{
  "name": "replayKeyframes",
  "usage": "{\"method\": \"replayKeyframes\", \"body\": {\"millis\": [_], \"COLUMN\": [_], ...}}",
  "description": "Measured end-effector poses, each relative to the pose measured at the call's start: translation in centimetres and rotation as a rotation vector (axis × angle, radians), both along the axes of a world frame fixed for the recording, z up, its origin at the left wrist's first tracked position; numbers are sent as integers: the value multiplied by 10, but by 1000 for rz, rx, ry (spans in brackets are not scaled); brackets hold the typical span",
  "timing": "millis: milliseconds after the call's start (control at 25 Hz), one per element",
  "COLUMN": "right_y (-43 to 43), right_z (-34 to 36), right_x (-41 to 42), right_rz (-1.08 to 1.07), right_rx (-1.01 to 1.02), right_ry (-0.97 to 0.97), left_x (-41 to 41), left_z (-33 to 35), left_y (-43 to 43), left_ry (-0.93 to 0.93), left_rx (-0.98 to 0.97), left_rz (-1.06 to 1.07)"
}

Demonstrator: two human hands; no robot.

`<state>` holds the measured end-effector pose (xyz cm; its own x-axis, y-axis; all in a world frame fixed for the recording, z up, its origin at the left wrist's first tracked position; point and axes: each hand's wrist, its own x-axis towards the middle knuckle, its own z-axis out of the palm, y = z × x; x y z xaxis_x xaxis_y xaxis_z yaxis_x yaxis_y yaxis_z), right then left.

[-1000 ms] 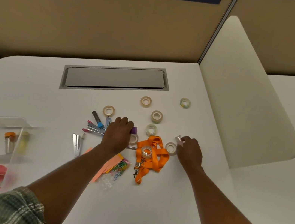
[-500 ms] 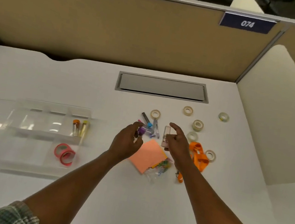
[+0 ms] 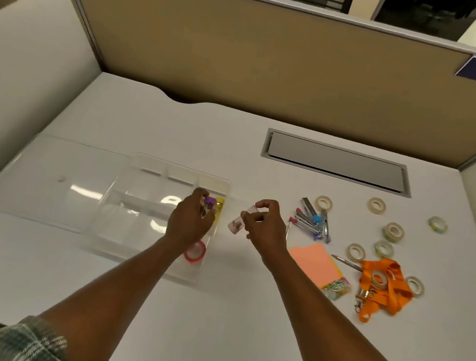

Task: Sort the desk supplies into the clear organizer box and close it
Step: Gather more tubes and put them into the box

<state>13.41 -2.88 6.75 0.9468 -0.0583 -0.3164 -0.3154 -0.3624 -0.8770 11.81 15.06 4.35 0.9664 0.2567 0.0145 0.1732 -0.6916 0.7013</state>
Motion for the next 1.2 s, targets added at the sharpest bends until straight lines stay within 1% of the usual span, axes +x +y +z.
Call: {"method": "replayKeyframes", "body": {"millis": [160,280,360,440,520,640,840,960,1080,1200], "right_y": [31,48,61,72,82,91,98,94,88,76], "right_z": [1,0,-1,-5,-9,-11,-16,-21,-25,-28], "right_x": [6,12,13,13,9,3,1,1,-2,-10], "right_rz": [10,5,41,47,43,113,283,341,355,288], "right_rx": [-10,-96,-171,-212,-214,-216,-213,-203,-208,-262], "right_ry": [-25,-57,-95,-93,-79,-100,-98,-80,-89,-121], "left_x": [10,19,25,31,36,42,55,60,62,59], "left_z": [0,-5,-8,-10,-13,-16,-20,-23,-27,-29], "left_y": [28,36,37,35,33,32,33,34,33,29], "left_ry": [83,144,158,173,201,220,210,215,231,233], "left_rx": [-57,-90,-59,-22,-16,-27,-23,-11,7,60], "left_rz": [44,45,35,12,-5,-8,-32,-25,-33,-53]}}
